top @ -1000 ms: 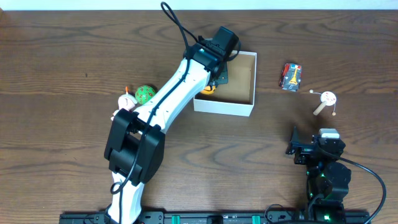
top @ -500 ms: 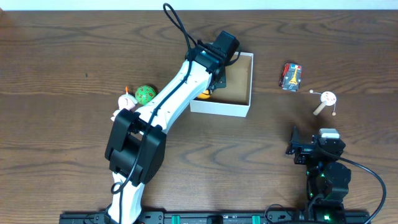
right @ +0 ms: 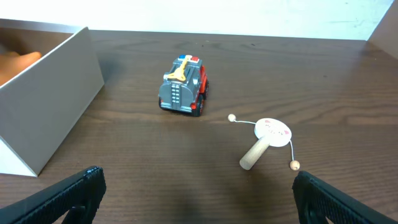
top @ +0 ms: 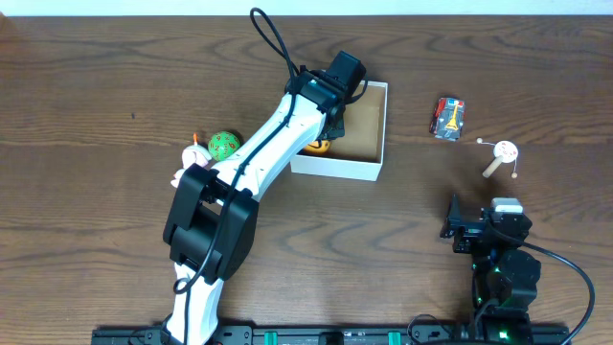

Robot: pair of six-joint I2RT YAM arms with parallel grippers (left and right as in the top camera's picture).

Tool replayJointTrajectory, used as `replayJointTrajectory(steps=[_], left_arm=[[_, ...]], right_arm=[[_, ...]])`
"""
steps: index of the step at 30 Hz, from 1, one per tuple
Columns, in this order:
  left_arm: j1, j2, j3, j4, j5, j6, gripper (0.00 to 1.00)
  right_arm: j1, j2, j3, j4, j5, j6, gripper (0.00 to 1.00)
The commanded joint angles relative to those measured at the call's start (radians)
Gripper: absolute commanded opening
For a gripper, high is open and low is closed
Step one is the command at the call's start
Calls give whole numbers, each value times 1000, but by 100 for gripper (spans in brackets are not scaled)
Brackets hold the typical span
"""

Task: Pack container
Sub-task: 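Lift the yellow dog and lower it into the white box, then move left gripper back and grasp the green numbered ball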

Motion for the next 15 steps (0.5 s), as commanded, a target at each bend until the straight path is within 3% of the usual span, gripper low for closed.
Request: replayJointTrajectory(steps=[1, 10, 15], left_arm=[[8, 11, -5, 14, -38, 8, 36], [15, -45, 117, 61, -196, 165, 36], [82, -101, 119, -24, -228, 158, 36]], right_arm=[[21, -2, -3, -3, 6, 3, 99], [21, -2, -3, -3, 6, 3, 99], [21, -2, -3, -3, 6, 3, 99]])
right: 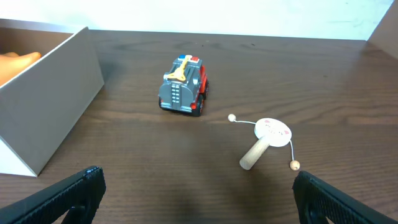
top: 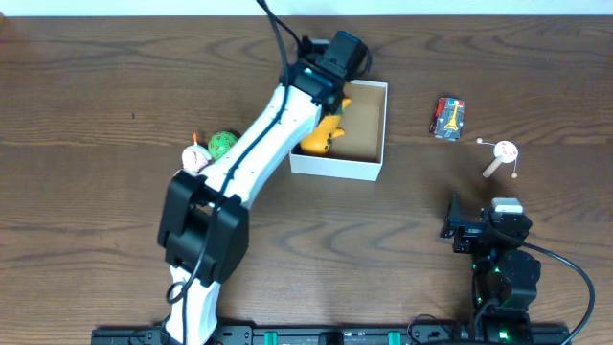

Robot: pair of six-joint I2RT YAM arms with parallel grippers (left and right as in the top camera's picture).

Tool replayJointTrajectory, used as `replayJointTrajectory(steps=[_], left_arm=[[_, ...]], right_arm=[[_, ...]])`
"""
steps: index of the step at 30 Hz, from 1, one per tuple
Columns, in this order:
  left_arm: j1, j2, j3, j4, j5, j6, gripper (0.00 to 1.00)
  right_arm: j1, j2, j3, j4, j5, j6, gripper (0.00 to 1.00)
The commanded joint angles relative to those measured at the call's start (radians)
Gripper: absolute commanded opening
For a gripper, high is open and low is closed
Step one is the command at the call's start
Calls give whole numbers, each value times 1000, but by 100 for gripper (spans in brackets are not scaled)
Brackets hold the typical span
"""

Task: Pack container
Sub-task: 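Move left gripper back and grasp the green numbered ball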

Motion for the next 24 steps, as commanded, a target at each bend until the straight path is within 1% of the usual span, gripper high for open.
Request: replayJointTrajectory(steps=[1, 5, 11, 14, 19, 23, 24], left_arm=[[79, -67, 20, -76, -69, 13, 36], [186, -68, 11, -197, -60, -49, 36], [312, -55, -50, -220, -43, -44, 36], [353, -49, -66, -203, 22, -2, 36], [403, -48, -116, -122, 154, 92, 36], [425, -48, -180, -47, 169, 158, 37], [428, -48, -200, -29, 169, 172, 39]], right_arm=[[21, -2, -3, -3, 6, 3, 99], [21, -2, -3, -3, 6, 3, 99], [21, -2, -3, -3, 6, 3, 99], [21, -2, -3, -3, 6, 3, 99], [21, -2, -3, -3, 6, 3, 99], [21, -2, -3, -3, 6, 3, 99], [21, -2, -3, -3, 6, 3, 99]])
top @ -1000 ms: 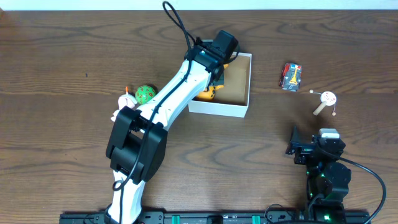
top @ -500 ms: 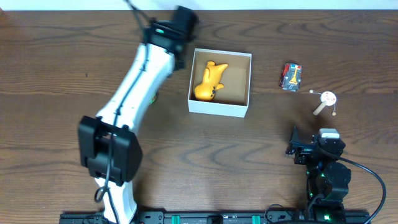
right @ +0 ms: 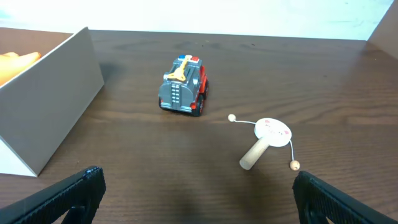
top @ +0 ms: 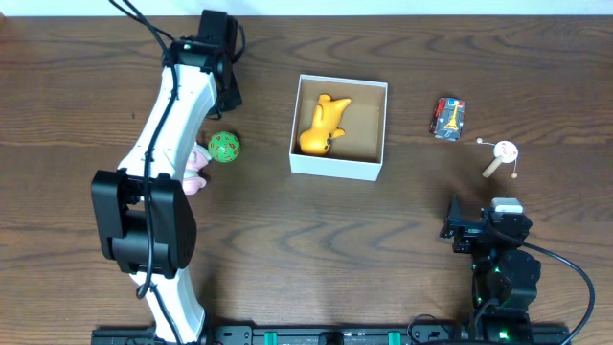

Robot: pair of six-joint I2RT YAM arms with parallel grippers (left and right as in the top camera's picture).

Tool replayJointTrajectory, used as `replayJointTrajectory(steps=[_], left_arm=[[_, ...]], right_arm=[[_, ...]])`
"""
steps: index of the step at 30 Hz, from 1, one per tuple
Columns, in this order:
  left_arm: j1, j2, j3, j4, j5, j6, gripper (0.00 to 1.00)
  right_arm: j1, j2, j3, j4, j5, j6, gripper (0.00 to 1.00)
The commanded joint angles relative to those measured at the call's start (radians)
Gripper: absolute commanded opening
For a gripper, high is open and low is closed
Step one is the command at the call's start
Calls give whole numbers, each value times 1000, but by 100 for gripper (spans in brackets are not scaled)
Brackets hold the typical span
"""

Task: Pack container
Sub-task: 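Move left gripper back and grasp the green numbered ball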

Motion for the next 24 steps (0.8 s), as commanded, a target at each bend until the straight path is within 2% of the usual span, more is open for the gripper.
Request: replayJointTrajectory(steps=[1, 10, 16, 20, 24], left_arm=[[18, 15, -75, 50, 42, 98, 42], [22, 15, -255, 216, 53, 167, 49], [22, 16, -259, 216, 56, 167, 49], [22, 17, -266, 213, 111, 167, 49], [22, 17, -272, 204, 158, 167, 57]], right_arm=[[21, -2, -3, -3, 6, 3, 99], [21, -2, -3, -3, 6, 3, 99], [21, -2, -3, -3, 6, 3, 99], [21, -2, -3, -3, 6, 3, 99], [21, -2, -3, -3, 6, 3, 99]])
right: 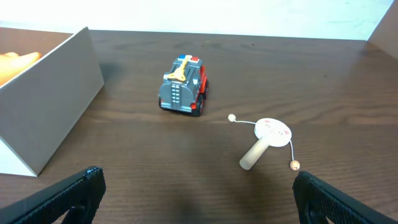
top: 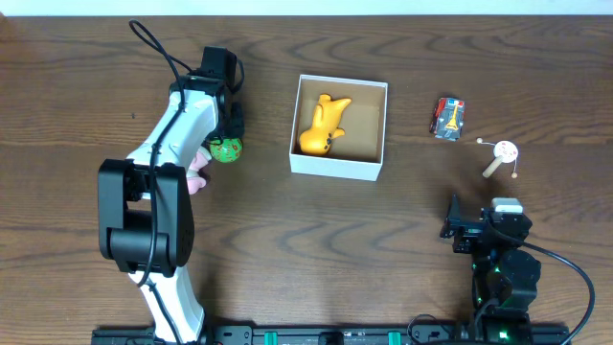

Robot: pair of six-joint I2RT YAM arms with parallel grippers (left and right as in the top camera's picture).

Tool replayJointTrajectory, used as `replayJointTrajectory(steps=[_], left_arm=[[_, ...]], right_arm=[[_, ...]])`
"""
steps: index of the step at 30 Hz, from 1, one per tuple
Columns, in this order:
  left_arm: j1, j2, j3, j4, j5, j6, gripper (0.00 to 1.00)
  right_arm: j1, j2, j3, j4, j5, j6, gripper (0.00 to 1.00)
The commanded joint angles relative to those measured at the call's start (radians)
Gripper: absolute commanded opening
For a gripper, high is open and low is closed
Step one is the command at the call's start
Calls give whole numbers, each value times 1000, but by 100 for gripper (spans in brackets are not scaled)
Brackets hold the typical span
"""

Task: Pack container
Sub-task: 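Move left gripper back and grasp the green numbered ball, then carry the green ball into the box and release it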

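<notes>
The white box (top: 369, 171) stands mid-table with a yellow toy animal (top: 323, 125) lying inside it. Left of the box, my left gripper (top: 233, 126) sits just behind a green ball (top: 227, 150), its jaws appearing open; a pink and white toy (top: 196, 169) lies beside the ball, partly under the arm. My right gripper (right: 198, 175) is parked low near the front right, wide open with nothing in it. Ahead of it are a red and grey toy truck (right: 183, 86) and a small wooden rattle drum (right: 264, 142).
In the right wrist view the box's white wall (right: 50, 99) rises at the left. The truck (top: 447, 117) and the rattle drum (top: 500, 158) lie to the right of the box. The left arm stretches from the front edge up the table's left side.
My left gripper has moved from the back of the table, left of the box, nearer to the front and now sits right at the green ball. The right arm has not moved.
My left gripper was down inside the box over the yellow toy. Then it was at the box's back edge with the toy lying free inside. Then it stood well left of the box, and now it is at the green ball.
</notes>
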Motion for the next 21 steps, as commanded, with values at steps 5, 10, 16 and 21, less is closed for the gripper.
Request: replayJointTrajectory(steps=[5, 10, 16, 21], left_arm=[[4, 11, -17, -36, 52, 12, 66], [4, 11, -17, -81, 53, 12, 76], [4, 11, -17, -96, 167, 12, 74], [3, 11, -17, -97, 191, 12, 19]], right_arm=[[21, -2, -3, -3, 6, 3, 99], [21, -2, -3, -3, 6, 3, 99], [21, -2, -3, -3, 6, 3, 99], [21, -2, -3, -3, 6, 3, 99]])
